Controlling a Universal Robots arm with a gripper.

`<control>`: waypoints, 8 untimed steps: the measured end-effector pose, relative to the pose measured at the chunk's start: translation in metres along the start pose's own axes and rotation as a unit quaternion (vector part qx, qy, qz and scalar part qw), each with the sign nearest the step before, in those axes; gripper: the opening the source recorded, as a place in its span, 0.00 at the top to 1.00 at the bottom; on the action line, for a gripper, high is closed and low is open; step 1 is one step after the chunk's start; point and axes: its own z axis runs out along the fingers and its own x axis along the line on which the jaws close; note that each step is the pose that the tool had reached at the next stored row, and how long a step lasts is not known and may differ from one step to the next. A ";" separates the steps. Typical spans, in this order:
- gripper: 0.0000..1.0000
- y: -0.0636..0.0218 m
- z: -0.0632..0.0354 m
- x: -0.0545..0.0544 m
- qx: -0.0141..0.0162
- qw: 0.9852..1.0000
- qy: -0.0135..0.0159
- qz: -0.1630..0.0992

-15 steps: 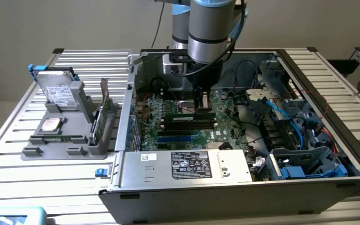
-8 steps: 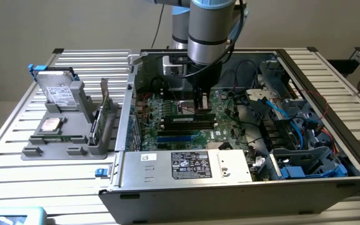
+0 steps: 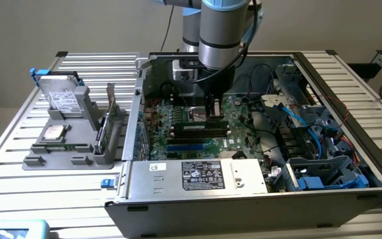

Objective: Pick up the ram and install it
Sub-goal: 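Insert the ram into the slot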

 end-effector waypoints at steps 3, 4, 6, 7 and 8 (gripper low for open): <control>0.86 0.0002 0.0011 0.000 0.000 1.000 0.001 0.000; 0.86 0.0004 0.0017 0.000 0.000 1.000 0.002 0.000; 0.86 0.0004 0.0025 0.000 0.000 1.000 0.005 0.000; 0.86 0.0004 0.0028 0.000 0.000 1.000 0.006 0.000; 0.86 0.0004 0.0029 -0.001 0.000 1.000 0.007 0.000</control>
